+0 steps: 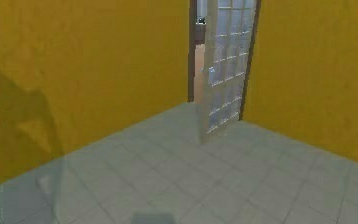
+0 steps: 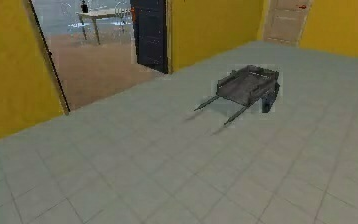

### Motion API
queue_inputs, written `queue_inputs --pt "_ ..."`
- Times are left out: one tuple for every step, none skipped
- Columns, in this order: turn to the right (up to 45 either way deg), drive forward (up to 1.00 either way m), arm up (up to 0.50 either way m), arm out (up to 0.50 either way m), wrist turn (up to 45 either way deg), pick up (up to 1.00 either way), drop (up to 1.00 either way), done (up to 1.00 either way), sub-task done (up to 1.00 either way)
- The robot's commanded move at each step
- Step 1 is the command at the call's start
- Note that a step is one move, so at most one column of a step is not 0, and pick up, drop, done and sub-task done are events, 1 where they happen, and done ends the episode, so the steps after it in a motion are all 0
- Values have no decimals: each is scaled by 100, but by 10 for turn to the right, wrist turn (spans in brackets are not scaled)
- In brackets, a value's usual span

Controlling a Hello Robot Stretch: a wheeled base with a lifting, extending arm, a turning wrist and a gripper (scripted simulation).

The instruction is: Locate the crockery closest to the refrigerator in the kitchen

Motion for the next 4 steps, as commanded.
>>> queue_inputs --pt "0 100 0 0 0 0 0 0 0" --pt "-30 0 0 0 0 0 0 0 0" --pt "0 100 0 0 0 0 0 0 0" --pt "-60 0 0 0 0 0 0 0 0"
